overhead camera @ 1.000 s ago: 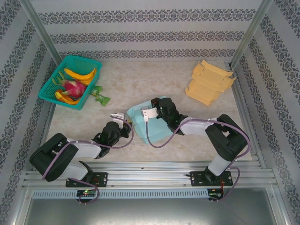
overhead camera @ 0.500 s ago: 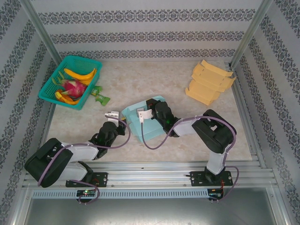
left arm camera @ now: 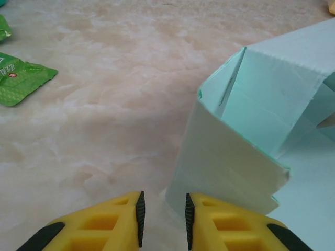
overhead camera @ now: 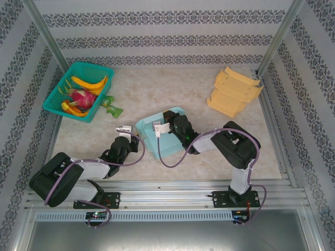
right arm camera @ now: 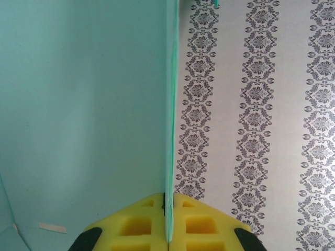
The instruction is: Fold the paper box
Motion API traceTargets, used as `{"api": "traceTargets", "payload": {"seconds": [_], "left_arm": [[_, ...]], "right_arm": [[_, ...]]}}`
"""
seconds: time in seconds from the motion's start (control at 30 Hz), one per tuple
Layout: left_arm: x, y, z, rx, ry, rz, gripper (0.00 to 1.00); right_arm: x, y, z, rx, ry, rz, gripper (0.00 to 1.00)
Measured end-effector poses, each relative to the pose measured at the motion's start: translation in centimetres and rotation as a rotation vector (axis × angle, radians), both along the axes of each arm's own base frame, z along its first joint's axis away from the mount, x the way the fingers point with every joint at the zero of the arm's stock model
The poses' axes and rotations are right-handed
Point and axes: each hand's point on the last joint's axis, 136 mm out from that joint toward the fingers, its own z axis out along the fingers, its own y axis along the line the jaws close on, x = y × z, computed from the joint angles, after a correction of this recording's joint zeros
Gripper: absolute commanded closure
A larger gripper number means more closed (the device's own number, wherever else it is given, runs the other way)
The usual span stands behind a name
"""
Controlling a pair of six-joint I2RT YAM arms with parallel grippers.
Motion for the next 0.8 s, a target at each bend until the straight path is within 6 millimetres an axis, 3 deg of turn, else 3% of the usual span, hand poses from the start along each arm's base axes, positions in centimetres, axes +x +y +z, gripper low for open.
{"api": "traceTargets", "payload": {"seconds": [0.8], "left_arm": [[1.4, -3.2, -0.9, -0.038, 0.014, -0.112, 0.75]], "right_arm": [[-0.1, -0.2, 0.0, 0.019, -0.008, -0.003, 1.00]]}}
